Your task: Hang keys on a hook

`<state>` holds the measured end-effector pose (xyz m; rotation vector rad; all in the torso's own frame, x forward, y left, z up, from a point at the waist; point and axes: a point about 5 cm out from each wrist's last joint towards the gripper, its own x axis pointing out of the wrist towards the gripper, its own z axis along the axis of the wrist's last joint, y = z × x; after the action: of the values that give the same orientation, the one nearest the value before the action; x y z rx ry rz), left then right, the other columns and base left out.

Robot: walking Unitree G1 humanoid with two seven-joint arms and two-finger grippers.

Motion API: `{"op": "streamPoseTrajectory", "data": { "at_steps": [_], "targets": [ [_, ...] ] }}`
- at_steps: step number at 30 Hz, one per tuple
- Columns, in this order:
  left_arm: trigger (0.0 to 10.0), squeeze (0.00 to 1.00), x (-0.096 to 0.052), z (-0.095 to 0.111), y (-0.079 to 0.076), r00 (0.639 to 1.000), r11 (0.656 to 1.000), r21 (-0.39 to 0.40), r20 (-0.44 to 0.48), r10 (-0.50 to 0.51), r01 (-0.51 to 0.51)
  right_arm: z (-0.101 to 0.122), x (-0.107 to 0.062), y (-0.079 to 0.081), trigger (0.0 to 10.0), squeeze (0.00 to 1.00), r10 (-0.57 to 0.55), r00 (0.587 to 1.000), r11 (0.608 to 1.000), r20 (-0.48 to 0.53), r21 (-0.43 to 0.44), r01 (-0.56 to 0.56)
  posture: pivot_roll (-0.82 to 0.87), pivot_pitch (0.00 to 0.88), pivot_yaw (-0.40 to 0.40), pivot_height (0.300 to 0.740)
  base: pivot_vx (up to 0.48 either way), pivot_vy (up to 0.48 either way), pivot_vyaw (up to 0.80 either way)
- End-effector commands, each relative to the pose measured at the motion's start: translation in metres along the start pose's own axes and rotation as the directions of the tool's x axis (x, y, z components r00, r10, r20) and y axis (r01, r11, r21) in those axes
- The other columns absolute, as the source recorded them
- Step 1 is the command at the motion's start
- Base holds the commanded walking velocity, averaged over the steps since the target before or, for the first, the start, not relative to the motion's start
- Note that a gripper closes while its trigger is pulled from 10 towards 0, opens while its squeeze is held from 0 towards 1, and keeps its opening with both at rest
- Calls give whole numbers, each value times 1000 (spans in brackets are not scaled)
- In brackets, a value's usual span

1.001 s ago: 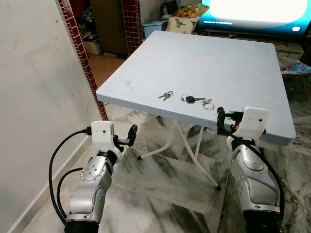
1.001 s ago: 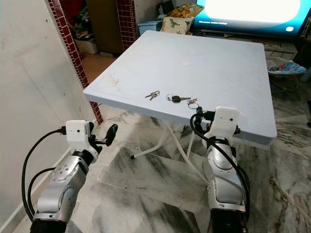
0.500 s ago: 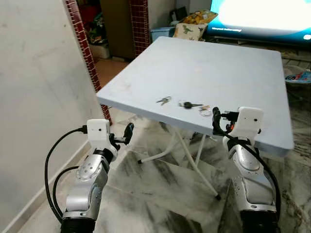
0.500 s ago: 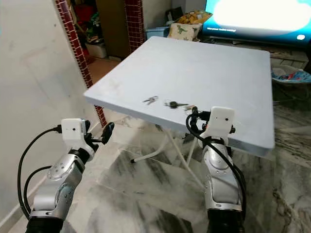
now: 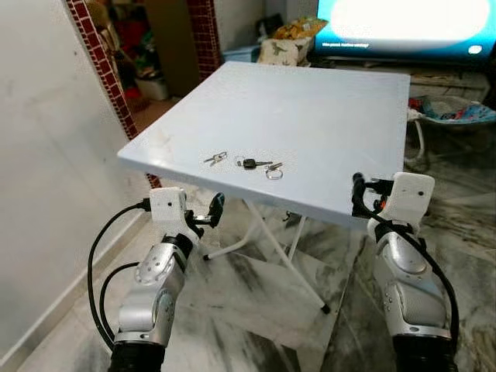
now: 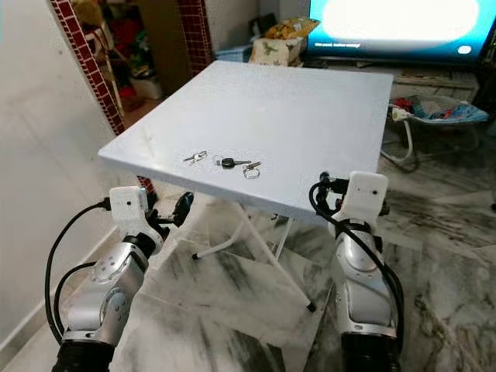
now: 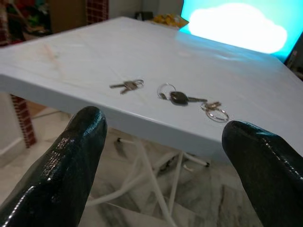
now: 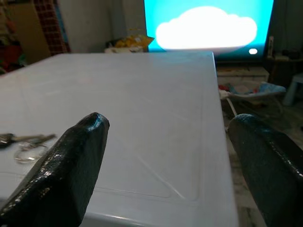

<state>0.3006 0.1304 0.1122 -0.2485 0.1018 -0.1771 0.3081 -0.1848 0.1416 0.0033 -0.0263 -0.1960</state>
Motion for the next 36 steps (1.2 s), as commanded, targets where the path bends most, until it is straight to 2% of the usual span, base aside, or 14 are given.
{"op": "streamPoseTrajectory", "data": {
  "at_steps": [1,18,33,36],
  "targets": [
    [10000,0,1,4,6,1000,1000,1,3,20,-20,4,1,6,10000,0,17,1000,1000,12,9,-17,-55,0,91,740,0,0,0],
    [10000,0,5,5,8,1000,1000,14,-7,16,-16,5,0,8,10000,0,18,1000,1000,25,16,-18,-62,0,108,740,0,0,0],
    [10000,0,6,6,5,1000,1000,19,-16,-3,4,5,-1,5,10000,0,-4,1000,1000,28,19,4,-62,0,123,740,0,457,0],
    [10000,0,6,7,5,1000,999,46,-15,2,-1,5,0,4,10000,0,-9,1000,1000,28,17,8,-62,0,124,740,0,480,0]
  ]
}}
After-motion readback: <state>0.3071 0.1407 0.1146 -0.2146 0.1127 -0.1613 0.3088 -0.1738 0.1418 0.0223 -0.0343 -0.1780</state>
